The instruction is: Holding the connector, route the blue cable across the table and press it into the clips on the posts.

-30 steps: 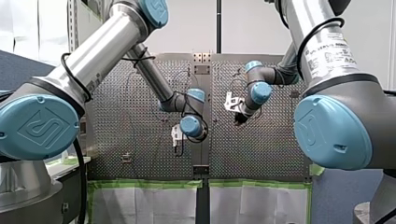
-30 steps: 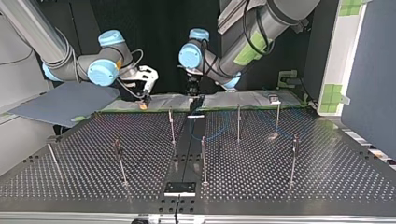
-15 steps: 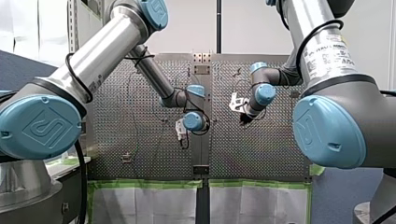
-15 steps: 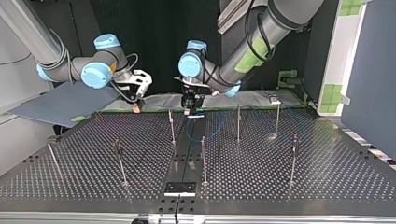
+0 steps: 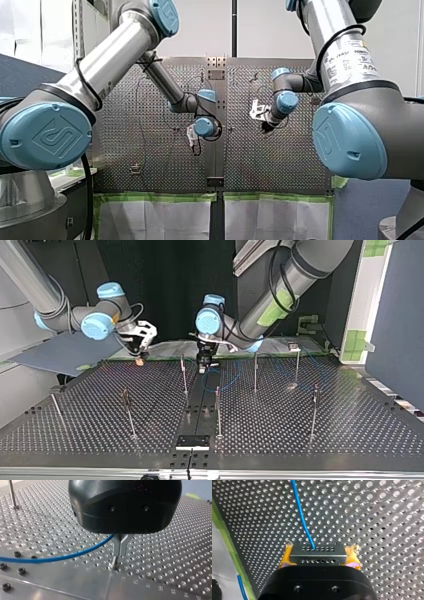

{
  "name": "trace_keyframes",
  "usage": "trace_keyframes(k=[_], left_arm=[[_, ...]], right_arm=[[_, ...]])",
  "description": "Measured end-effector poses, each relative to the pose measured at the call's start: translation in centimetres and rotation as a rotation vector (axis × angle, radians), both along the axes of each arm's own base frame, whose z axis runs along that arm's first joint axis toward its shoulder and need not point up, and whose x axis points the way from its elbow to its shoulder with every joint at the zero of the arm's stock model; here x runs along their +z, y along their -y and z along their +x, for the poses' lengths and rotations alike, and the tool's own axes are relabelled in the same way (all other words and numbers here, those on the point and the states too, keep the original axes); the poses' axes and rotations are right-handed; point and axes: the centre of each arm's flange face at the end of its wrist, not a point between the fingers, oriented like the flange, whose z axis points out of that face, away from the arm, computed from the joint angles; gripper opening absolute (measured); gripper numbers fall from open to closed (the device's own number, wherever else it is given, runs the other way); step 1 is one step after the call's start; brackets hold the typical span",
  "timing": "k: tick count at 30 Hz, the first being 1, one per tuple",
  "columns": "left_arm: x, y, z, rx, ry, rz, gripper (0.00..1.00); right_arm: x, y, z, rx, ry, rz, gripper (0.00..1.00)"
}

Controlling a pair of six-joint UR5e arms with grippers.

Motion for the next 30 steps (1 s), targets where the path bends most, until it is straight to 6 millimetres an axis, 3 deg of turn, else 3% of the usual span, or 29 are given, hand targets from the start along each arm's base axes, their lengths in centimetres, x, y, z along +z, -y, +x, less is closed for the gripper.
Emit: trace_keyframes(k=[7,18,19,20,21,22,23,24,25,26,30], left_arm=[[-1.6,-0.2,1.9,0.009,-0.041,0.018,0.00],[1.1,-0.6,4.8,0.034,-0.038,0.035,0.00],[1.4,-0.5,5.0,0.034,-0.036,0.035,0.07],[1.7,-0.4,5.0,0.036,-0.036,0.036,0.23],[1.8,-0.3,5.1,0.038,-0.037,0.038,0.23],[1.9,-0.2,5.0,0.040,-0.040,0.041,0.35],[1.9,-0.1,4.9,0.041,-0.045,0.045,0.55],[1.9,0.0,4.7,0.041,-0.050,0.049,0.55],[1.9,0.1,4.6,0.040,-0.055,0.053,0.70],[1.9,0.2,4.4,0.039,-0.064,0.060,0.95],[1.6,0.3,3.8,0.034,-0.092,0.087,1.00]], right_arm=[[1.4,2.3,-0.3,-0.018,0.022,-0.033,0.00],[1.7,5.7,-0.9,-0.042,0.033,-0.067,0.00],[1.8,5.9,-1.1,-0.044,0.032,-0.069,0.00],[1.8,6.0,-1.2,-0.046,0.032,-0.070,0.00],[1.8,6.1,-1.4,-0.048,0.030,-0.071,0.00],[1.8,6.2,-1.5,-0.049,0.029,-0.073,0.00],[1.8,6.4,-1.7,-0.051,0.028,-0.074,0.00],[1.8,6.4,-1.8,-0.052,0.026,-0.075,0.00],[1.8,6.5,-1.9,-0.053,0.025,-0.076,0.00],[1.8,6.6,-2.0,-0.054,0.023,-0.077,0.00],[1.8,6.9,-2.5,-0.060,0.021,-0.079,0.00]])
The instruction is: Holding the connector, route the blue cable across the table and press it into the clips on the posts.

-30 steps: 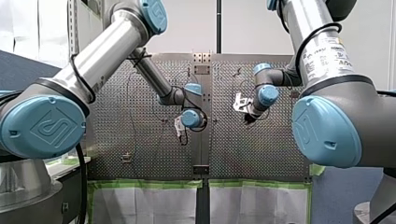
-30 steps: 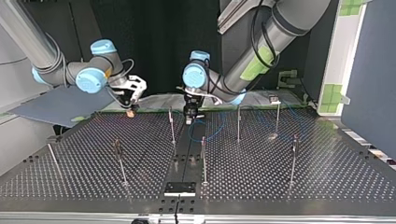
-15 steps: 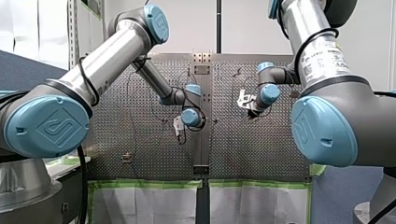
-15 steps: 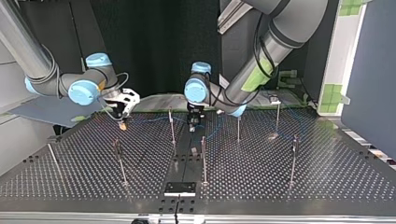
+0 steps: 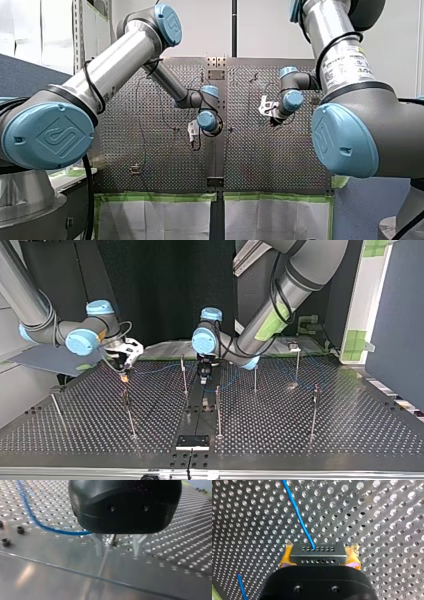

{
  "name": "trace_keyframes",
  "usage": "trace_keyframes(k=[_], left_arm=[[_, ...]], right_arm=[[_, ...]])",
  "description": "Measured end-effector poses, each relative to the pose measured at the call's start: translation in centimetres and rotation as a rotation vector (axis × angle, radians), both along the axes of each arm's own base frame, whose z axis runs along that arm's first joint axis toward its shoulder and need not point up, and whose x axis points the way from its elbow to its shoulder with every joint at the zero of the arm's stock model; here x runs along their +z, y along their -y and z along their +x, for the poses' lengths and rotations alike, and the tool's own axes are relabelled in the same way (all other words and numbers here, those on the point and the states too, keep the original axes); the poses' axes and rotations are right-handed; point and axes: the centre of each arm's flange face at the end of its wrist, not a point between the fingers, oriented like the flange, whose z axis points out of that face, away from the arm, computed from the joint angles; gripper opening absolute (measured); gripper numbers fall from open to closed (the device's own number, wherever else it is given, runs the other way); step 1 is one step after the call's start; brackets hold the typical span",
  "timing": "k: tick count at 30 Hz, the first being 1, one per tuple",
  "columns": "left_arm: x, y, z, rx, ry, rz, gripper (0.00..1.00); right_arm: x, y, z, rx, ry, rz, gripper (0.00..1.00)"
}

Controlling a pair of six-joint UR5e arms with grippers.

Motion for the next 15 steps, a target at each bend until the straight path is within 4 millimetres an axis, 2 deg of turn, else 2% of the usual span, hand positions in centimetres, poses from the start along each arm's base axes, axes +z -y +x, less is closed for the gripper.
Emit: trace_keyframes(k=[8,15], left_arm=[[-0.1,0.4,-1.2,-0.017,-0.049,0.039,1.00],[0.5,1.2,-2.7,-0.037,-0.077,0.061,1.00]], right_arm=[[0.0,0.3,-0.4,-0.005,0.000,-0.002,0.00],[-0.1,0.2,-0.4,-0.003,0.000,0.000,0.00]])
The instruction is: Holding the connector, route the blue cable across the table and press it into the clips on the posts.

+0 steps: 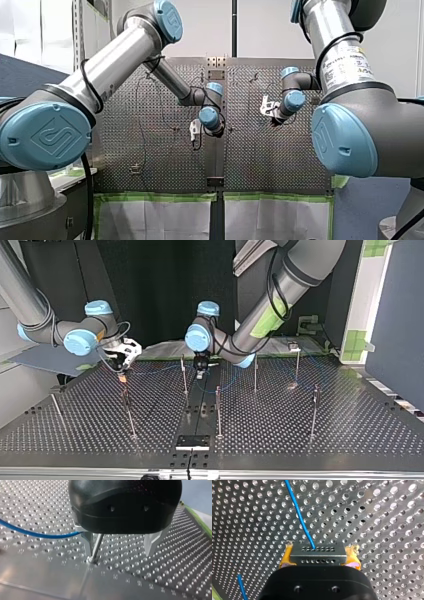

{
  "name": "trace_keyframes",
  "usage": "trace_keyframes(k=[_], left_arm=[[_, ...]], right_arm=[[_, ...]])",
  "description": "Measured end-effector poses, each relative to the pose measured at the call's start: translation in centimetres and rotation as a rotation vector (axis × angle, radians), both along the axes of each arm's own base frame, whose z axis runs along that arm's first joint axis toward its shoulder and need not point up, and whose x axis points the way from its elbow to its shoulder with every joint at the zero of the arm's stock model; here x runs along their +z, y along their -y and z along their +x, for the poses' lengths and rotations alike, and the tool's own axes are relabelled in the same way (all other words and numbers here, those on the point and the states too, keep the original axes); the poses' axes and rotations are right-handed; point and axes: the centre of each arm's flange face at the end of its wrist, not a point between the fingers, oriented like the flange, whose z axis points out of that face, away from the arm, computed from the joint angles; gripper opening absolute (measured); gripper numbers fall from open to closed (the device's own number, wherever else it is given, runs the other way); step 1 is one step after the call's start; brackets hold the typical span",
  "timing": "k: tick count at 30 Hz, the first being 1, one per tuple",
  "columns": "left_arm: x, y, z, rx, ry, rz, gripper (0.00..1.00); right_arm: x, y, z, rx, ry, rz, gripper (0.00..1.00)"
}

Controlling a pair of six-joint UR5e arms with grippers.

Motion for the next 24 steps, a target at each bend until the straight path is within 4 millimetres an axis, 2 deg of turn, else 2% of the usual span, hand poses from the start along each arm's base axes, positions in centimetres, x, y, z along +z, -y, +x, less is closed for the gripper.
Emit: trace_keyframes(k=[13,20,24], left_arm=[[3.1,0.1,-3.7,-0.018,0.038,0.011,1.00],[3.2,0.1,-7.0,-0.022,0.011,0.072,1.00],[3.4,0.8,-8.7,-0.041,0.008,0.086,1.00]], right_arm=[[0.0,-0.1,0.2,0.003,0.000,0.001,0.00],[0.0,0.0,0.1,0.003,0.003,0.002,0.00],[0.0,0.0,0.0,0.002,0.004,0.003,0.00]])
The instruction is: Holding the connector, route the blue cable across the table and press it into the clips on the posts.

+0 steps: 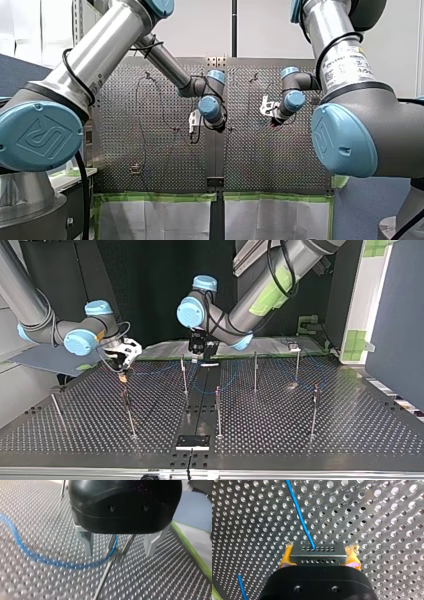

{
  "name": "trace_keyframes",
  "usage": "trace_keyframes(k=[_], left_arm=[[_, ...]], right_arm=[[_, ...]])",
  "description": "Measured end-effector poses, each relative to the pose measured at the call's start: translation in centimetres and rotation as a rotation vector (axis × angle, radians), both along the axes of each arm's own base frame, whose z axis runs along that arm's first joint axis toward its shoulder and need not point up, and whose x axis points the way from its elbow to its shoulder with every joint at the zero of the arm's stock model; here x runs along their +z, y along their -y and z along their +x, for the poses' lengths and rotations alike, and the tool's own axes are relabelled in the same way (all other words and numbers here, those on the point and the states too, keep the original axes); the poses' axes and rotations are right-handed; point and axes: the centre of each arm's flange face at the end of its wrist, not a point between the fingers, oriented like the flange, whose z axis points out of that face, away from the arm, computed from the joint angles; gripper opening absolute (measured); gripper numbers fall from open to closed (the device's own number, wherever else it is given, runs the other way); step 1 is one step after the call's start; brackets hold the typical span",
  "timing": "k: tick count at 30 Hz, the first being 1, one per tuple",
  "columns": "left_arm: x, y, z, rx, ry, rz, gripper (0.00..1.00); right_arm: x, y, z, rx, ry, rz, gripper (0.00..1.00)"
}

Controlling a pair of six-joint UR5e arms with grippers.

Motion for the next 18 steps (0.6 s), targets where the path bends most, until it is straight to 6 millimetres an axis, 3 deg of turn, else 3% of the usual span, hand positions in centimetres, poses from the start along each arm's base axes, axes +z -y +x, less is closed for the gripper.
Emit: trace_keyframes(k=[12,18], left_arm=[[1.9,5.1,-2.5,-0.021,0.082,-0.130,1.00],[1.3,8.3,-3.6,-0.030,0.090,-0.189,1.00]], right_arm=[[0.0,0.3,-0.7,-0.008,-0.003,0.002,0.00],[0.0,0.7,-1.5,-0.019,-0.003,0.004,0.00]])
